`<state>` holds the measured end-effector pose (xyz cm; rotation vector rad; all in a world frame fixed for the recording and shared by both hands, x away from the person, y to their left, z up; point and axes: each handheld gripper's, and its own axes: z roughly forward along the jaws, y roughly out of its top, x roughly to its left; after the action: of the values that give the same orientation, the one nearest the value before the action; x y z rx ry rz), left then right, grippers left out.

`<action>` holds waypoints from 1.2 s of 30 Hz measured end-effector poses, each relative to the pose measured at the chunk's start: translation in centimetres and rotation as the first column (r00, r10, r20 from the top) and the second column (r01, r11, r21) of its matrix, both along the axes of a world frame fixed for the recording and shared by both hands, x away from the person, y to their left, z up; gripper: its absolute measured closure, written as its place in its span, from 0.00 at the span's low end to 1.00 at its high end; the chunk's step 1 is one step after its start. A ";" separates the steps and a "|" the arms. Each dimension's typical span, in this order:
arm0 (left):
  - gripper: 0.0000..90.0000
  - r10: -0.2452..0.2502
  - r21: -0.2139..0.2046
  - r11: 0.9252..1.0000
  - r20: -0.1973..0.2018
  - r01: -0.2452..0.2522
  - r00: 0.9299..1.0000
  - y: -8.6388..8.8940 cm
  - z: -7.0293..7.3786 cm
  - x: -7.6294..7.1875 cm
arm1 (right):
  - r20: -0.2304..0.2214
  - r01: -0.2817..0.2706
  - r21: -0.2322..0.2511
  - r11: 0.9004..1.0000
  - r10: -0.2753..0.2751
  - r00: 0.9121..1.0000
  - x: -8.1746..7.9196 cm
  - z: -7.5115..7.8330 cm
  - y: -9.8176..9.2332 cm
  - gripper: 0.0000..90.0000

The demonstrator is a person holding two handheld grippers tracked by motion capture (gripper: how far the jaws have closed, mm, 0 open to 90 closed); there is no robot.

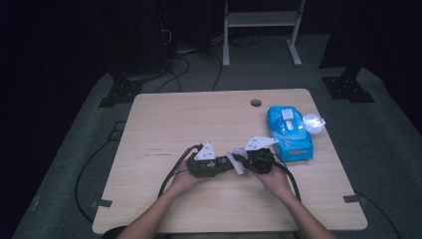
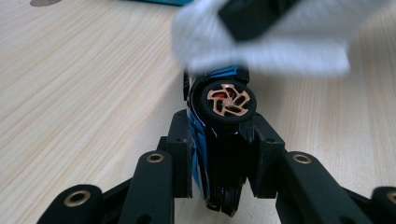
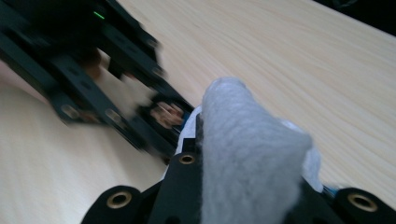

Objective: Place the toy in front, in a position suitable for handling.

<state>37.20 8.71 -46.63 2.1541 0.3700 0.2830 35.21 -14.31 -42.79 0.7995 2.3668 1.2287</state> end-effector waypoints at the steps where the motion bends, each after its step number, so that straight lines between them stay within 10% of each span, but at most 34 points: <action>1: 0.74 0.001 0.001 1.000 0.000 -0.001 1.000 0.0 0.0 0.0 | -0.004 0.025 0.008 1.000 -0.025 1.000 0.0 0.0 -1.0 0.94; 8: 0.74 -0.001 0.005 1.000 0.001 0.001 1.000 0.0 0.0 0.0 | -0.023 0.151 0.039 0.988 -0.150 0.988 0.9 -0.2 -5.4 0.93; 36: 0.74 -0.003 -0.006 1.000 -0.012 0.003 1.000 0.3 0.0 0.3 | -0.032 0.097 0.066 0.993 -0.096 0.995 0.7 -0.2 -3.8 0.93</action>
<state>37.45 8.98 -46.65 2.1509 0.3741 0.2677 35.92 -18.08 -42.97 0.9475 2.2906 1.2714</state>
